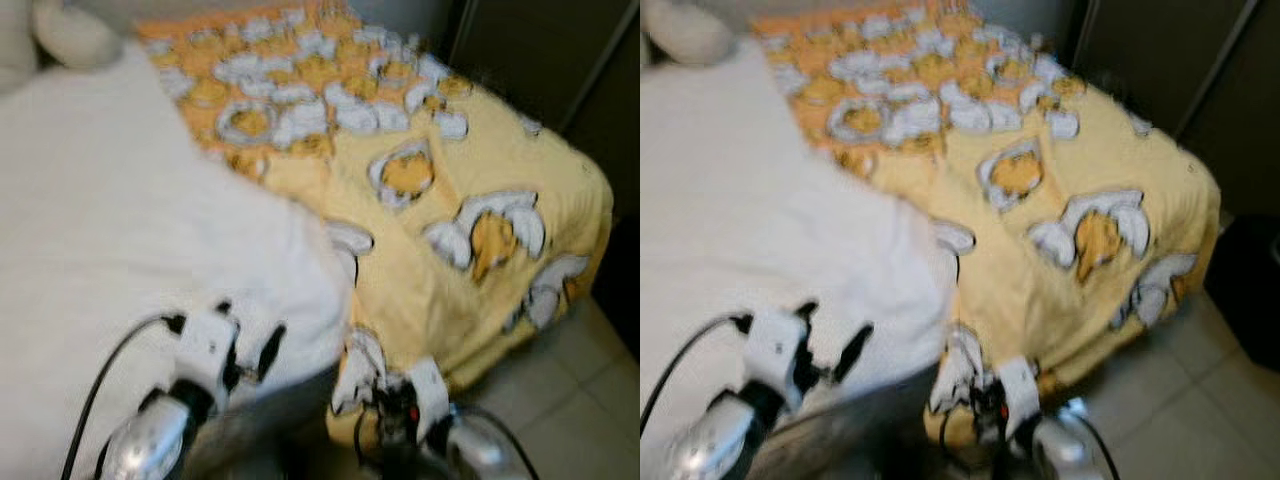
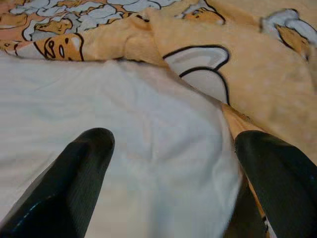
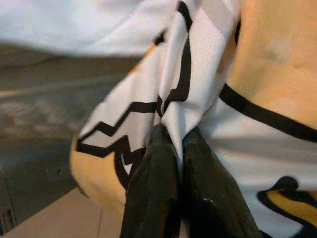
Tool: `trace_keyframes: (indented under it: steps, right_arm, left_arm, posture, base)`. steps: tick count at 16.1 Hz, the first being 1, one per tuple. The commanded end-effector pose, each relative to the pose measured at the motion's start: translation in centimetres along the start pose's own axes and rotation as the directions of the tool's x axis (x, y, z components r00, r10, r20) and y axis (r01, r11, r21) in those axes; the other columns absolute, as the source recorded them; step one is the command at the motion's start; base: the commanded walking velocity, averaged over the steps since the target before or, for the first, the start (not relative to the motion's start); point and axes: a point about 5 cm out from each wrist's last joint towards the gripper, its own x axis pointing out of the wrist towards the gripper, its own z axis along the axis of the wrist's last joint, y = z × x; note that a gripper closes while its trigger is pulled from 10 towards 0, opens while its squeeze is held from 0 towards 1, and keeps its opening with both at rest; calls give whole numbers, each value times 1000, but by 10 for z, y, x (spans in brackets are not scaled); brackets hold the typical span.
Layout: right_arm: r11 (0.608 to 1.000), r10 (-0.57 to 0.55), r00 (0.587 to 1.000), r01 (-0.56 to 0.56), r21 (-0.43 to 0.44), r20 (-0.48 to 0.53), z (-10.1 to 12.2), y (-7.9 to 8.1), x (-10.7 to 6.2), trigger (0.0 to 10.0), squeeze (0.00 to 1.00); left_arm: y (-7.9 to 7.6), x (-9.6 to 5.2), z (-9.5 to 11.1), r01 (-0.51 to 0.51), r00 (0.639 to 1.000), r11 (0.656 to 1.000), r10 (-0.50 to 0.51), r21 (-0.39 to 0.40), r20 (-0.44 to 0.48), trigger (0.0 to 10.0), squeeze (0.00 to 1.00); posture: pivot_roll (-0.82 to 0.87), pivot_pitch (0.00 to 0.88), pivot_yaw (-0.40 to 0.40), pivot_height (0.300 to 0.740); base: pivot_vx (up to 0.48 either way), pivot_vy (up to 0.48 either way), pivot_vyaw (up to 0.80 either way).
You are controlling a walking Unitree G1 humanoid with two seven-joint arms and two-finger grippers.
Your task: Clean up the room
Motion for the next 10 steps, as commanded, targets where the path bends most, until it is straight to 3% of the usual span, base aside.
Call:
trace_keyframes:
  steps: [1, 10]
  right_arm:
    - [1000, 5, 1000, -5, -9, -19, -2, 0, 1, 0, 0]
    - [997, -39, 993, 31, -76, -113, -15, -15, -11, 0, 0]
  left_arm:
    - [-1, -2, -2, 6, 1000, 1000, -6, -4, -2, 10000, 0]
    - [-5, 2, -4, 29, 1000, 1000, -29, 11, -11, 10000, 0]
  posture:
    - [66, 81, 45, 740]
    - [64, 80, 49, 740]
  base:
    - [0, 0, 0]
    - [0, 0, 0]
